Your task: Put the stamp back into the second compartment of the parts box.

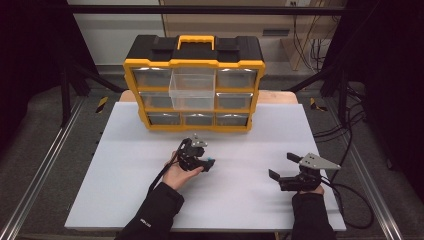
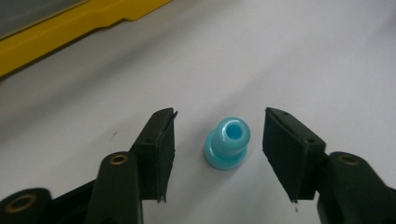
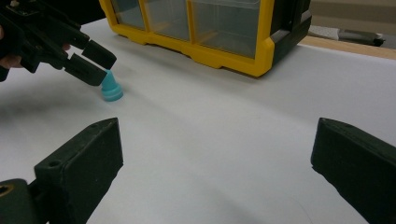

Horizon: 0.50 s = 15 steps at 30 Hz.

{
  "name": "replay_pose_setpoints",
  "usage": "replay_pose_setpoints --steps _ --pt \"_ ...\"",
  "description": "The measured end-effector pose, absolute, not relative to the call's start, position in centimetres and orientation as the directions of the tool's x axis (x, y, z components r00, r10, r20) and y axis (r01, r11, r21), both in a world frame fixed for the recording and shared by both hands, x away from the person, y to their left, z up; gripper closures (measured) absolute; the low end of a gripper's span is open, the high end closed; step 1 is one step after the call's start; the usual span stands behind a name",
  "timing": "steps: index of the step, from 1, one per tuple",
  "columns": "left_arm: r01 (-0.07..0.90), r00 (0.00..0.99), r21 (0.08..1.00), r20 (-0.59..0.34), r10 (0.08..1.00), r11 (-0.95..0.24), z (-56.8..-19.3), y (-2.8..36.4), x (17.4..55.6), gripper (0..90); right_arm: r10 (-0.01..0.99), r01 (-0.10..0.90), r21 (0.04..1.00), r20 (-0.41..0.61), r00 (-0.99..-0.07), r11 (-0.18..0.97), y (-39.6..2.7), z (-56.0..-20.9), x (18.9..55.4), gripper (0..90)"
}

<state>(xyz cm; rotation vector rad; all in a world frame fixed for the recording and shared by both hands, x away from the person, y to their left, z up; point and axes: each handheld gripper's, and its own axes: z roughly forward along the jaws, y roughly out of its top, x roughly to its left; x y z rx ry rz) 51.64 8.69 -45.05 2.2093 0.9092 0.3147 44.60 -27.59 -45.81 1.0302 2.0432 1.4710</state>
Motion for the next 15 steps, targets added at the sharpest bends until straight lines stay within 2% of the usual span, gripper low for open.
replay_pose_setpoints --steps 6,15 --pt "0.529 0.714 0.689 -0.047 0.698 -0.495 -45.04 8.60 51.63 55.9 0.765 0.321 0.932 0.083 -0.639 0.166 -27.60 -45.81 44.61 2.5" --pt "0.528 0.718 0.682 -0.040 0.695 -0.506 -45.20 8.22 51.61 63.4 0.765 0.318 0.933 0.083 -0.639 0.165 -27.64 -45.77 44.59 2.5"
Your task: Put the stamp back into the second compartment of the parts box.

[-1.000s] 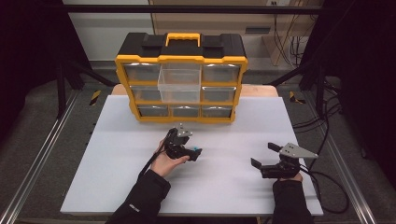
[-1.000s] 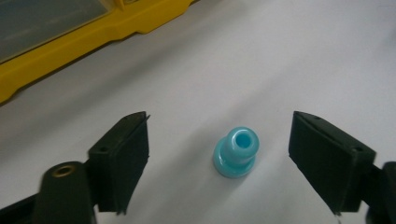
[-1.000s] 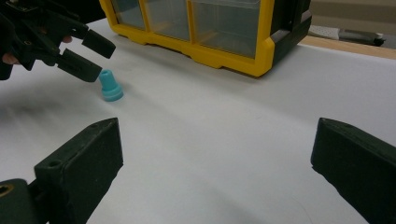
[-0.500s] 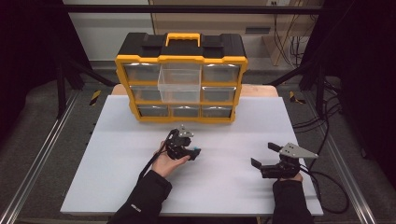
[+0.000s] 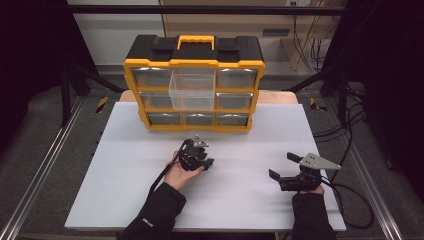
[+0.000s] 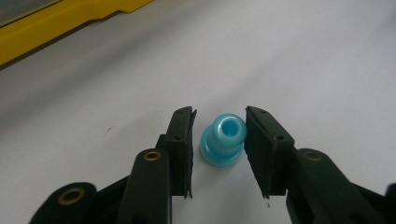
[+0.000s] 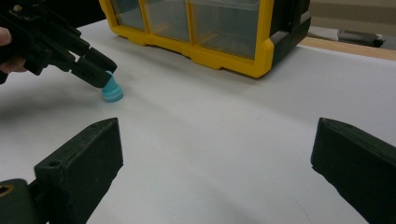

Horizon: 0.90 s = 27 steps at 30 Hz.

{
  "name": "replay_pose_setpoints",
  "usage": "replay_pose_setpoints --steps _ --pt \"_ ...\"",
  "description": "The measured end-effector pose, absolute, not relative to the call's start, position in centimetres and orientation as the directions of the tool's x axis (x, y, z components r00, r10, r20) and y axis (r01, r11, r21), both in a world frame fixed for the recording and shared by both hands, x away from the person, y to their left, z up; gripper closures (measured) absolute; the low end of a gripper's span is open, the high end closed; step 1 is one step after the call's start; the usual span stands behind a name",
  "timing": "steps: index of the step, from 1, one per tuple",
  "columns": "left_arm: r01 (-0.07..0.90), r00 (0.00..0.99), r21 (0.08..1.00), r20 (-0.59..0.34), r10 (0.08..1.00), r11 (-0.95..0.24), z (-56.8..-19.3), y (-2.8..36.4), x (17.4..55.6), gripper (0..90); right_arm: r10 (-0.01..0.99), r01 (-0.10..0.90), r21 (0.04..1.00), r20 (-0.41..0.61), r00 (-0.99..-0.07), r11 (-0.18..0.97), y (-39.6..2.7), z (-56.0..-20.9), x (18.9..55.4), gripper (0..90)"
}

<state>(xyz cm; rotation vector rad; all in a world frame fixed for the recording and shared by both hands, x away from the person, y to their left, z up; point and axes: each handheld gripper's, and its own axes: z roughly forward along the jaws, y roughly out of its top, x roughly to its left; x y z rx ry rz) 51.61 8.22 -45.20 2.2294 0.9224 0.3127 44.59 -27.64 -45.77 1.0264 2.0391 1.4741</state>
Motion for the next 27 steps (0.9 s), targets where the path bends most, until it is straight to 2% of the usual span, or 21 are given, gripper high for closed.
replay_pose_setpoints --steps 11,27 --pt "0.536 0.718 0.668 -0.038 0.695 -0.517 -45.25 7.96 51.56 71.3 0.765 0.318 0.934 0.083 -0.639 0.165 -27.64 -45.77 44.59 2.5" --pt "0.530 0.723 0.673 -0.040 0.689 -0.517 -44.65 8.29 51.39 72.1 0.765 0.319 0.933 0.084 -0.639 0.164 -27.65 -45.76 44.58 2.5"
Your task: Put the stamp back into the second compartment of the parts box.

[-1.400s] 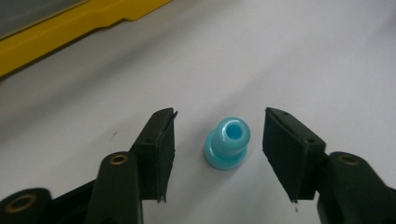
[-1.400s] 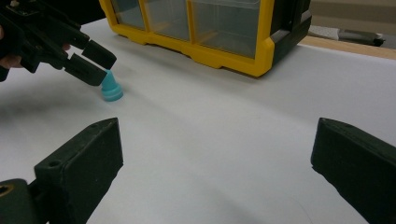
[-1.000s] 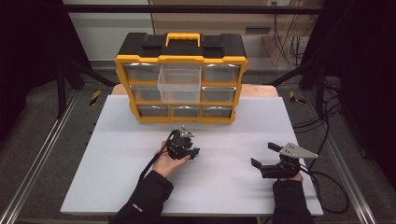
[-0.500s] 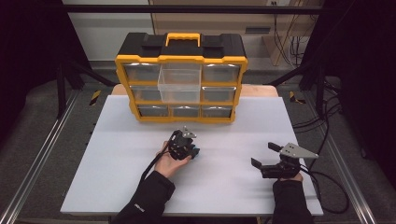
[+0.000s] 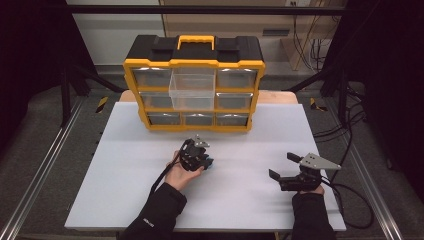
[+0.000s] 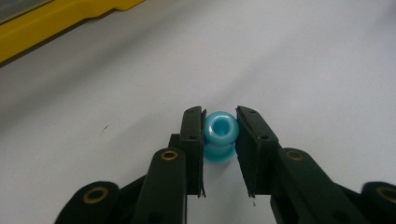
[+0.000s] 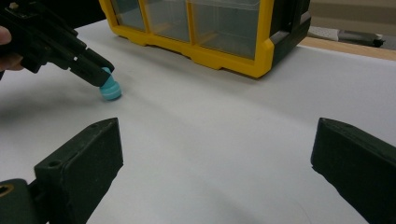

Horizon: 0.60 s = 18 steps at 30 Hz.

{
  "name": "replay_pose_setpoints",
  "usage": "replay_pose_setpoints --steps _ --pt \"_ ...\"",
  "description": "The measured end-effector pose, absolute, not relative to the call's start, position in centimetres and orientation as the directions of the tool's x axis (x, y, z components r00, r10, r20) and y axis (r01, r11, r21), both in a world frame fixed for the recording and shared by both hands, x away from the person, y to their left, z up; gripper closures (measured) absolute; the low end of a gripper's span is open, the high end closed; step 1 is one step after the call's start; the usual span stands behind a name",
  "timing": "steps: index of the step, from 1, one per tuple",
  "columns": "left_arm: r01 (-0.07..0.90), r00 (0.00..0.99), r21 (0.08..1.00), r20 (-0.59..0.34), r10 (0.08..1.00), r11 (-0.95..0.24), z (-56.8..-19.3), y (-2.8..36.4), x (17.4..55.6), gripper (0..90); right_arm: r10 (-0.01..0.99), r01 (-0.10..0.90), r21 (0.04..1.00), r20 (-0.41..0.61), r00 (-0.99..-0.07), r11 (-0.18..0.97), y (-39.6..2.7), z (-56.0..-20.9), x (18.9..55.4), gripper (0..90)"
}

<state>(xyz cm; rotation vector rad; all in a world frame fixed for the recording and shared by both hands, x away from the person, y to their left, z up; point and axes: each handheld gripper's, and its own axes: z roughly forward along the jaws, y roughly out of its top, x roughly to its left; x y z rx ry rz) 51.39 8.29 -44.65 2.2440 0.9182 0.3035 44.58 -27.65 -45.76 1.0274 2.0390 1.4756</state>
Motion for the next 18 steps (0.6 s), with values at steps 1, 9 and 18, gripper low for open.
replay_pose_setpoints --steps 1,9,18 --pt "0.528 0.724 0.675 -0.039 0.689 -0.516 -44.5 8.4 51.3 72.1 0.765 0.320 0.933 0.085 -0.639 0.164 -27.6 -45.8 44.6 2.5" --pt "0.518 0.727 0.687 -0.038 0.686 -0.510 -43.6 8.9 50.8 72.1 0.765 0.321 0.932 0.084 -0.639 0.166 -27.6 -45.8 44.6 2.5" --pt "0.504 0.727 0.707 -0.038 0.686 -0.496 -42.4 9.7 50.0 72.1 0.765 0.327 0.930 0.087 -0.639 0.167 -27.6 -45.8 44.7 2.6"
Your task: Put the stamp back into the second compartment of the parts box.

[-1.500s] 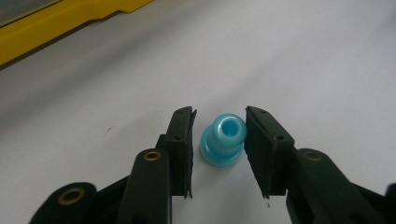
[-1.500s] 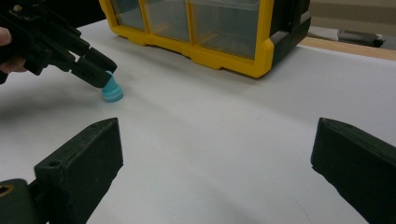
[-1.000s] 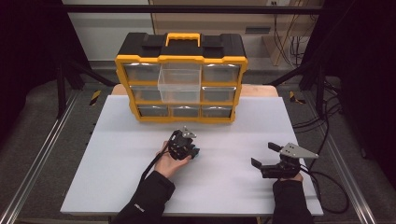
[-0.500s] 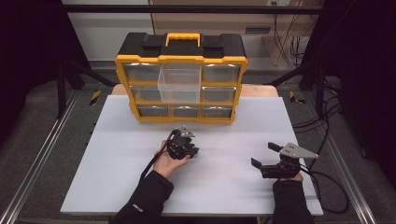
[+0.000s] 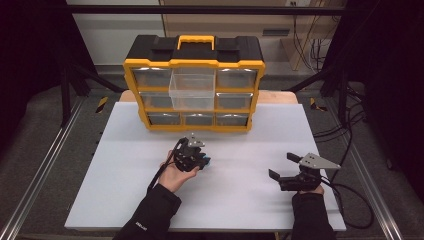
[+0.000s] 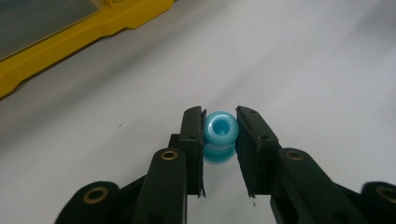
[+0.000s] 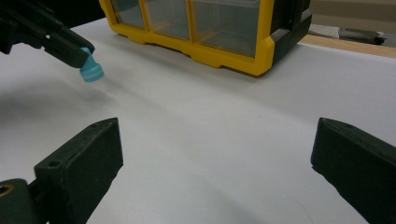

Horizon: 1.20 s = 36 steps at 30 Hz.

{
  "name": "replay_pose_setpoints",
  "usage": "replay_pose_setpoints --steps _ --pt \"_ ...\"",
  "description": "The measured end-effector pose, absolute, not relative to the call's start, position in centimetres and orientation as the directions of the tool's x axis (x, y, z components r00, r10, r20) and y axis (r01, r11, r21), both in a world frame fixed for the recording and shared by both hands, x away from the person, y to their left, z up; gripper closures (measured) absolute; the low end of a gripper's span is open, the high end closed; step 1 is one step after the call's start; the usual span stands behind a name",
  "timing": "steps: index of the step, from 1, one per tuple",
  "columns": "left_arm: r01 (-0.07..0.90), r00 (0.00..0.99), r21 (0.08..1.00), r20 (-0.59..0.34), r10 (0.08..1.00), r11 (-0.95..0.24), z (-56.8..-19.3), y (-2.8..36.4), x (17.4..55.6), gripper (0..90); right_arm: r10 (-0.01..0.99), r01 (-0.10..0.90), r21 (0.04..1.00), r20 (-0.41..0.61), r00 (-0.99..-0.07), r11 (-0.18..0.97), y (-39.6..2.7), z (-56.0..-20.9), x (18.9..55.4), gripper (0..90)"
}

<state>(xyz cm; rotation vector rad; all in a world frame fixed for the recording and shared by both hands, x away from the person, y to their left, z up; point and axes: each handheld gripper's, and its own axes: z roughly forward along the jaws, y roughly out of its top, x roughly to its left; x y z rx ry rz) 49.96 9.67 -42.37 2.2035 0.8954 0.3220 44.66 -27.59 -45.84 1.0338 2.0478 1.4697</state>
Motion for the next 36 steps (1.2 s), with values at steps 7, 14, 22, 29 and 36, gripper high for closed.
replay_pose_setpoints --steps 7,14,22,29,36 --pt "0.494 0.727 0.720 -0.035 0.686 -0.487 -41.3 10.5 49.5 72.1 0.765 0.329 0.929 0.087 -0.638 0.168 -27.6 -45.9 44.7 2.6" --pt "0.486 0.729 0.729 -0.034 0.684 -0.482 -40.6 11.1 49.1 72.1 0.765 0.329 0.929 0.085 -0.639 0.170 -27.6 -45.9 44.7 2.6" --pt "0.476 0.730 0.739 -0.030 0.682 -0.477 -39.7 11.9 48.6 72.1 0.765 0.329 0.929 0.085 -0.639 0.171 -27.6 -45.9 44.7 2.6" --pt "0.466 0.727 0.747 -0.018 0.687 -0.474 -38.8 12.6 48.4 72.1 0.765 0.330 0.929 0.086 -0.638 0.171 -27.6 -45.9 44.7 2.6" --pt "0.459 0.726 0.750 -0.007 0.688 -0.477 -38.0 13.4 48.1 72.1 0.765 0.329 0.928 0.083 -0.639 0.174 -27.6 -45.9 44.7 2.6"
